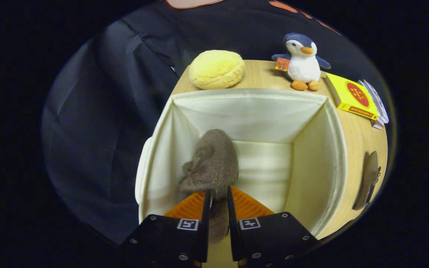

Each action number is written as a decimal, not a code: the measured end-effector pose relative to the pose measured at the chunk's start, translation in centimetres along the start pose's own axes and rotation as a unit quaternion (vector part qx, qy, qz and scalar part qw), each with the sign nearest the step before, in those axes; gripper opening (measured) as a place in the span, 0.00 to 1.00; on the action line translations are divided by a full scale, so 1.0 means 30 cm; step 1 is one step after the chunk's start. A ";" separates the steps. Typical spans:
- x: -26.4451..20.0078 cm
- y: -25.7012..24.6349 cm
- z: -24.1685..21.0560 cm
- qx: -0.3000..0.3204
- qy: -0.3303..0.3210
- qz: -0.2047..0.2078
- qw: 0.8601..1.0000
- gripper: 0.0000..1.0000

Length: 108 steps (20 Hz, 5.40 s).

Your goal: Open the storage box then place both shoes into the box .Put the left shoe in first, then the right shoe, with the right side of both shoes facing outward in a uniform manner.

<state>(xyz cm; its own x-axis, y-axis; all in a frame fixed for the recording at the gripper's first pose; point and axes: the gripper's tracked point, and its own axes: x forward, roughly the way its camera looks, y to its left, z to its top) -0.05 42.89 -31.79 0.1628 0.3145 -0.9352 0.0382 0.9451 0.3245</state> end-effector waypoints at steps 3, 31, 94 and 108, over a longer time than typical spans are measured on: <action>-0.027 0.017 -0.031 0.011 0.006 0.039 0.999 0.50; -0.528 -1.467 -0.295 0.064 -0.169 -0.110 0.977 0.97; -0.298 -0.285 0.111 -0.042 -0.119 -0.104 0.987 0.07; -0.551 -0.256 0.146 -0.050 -0.194 -0.015 0.980 0.35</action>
<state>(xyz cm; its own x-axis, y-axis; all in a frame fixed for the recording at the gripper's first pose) 1.28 30.05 -18.21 0.5264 0.2481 -0.8133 -0.0453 0.9633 0.2645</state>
